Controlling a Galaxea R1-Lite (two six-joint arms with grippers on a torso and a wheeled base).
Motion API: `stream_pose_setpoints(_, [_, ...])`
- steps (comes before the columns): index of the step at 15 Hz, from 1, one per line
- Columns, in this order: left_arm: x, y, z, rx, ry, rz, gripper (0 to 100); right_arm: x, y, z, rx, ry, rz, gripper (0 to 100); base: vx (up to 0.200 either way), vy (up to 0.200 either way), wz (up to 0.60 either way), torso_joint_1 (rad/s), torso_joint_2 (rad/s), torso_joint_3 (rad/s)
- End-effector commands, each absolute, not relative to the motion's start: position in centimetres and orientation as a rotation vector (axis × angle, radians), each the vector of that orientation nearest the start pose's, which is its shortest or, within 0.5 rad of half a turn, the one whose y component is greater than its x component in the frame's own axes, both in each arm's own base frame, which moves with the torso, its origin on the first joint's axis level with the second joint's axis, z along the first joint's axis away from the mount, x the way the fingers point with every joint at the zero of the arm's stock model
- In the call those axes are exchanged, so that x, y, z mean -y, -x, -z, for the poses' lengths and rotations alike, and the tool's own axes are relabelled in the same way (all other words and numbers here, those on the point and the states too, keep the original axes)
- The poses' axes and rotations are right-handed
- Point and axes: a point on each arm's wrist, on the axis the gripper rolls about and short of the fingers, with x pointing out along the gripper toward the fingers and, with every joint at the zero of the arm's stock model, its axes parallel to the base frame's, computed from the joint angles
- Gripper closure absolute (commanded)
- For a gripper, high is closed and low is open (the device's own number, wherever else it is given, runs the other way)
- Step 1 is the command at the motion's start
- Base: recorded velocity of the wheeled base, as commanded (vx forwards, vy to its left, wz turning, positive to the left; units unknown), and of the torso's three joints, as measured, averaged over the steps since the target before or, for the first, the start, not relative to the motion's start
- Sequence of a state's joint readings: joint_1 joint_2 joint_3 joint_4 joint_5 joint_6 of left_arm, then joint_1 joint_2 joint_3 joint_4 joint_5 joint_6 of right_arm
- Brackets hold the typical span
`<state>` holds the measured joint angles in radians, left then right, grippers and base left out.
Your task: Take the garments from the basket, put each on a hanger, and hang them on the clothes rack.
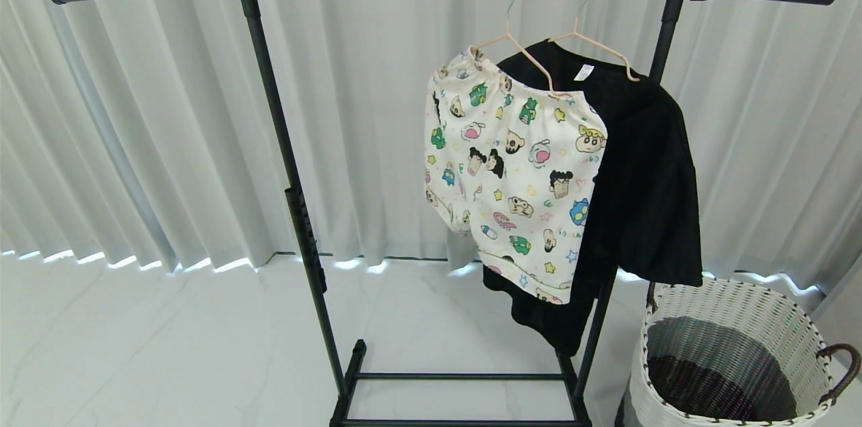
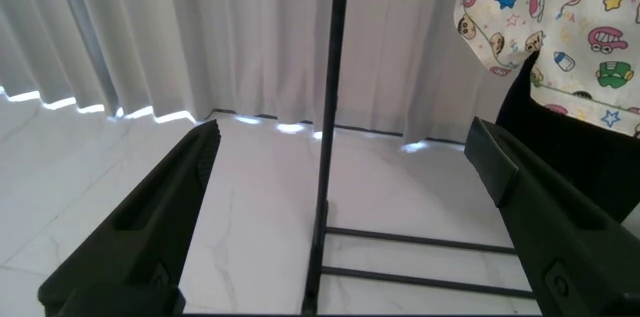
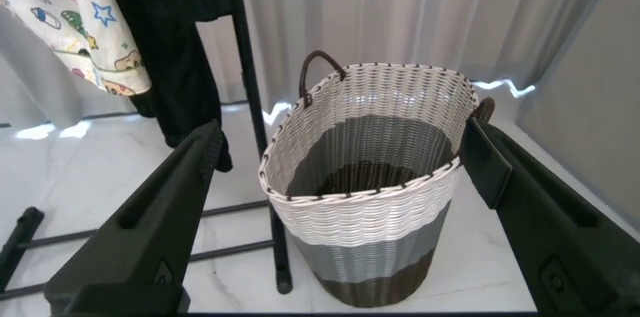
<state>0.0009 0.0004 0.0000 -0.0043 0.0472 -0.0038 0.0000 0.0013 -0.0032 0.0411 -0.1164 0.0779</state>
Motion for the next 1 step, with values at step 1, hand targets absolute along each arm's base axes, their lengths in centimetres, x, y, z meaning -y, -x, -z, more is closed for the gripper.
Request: stream_pose_setpoints(1, [-0.10, 2.28, -7.60, 0.005, 0.005, -0.049, 0, 0.26, 2.31, -7.21, -0.035, -0.076, 0.118, 0, 0.000, 0.000, 0.00, 0.000, 0.00, 0.000])
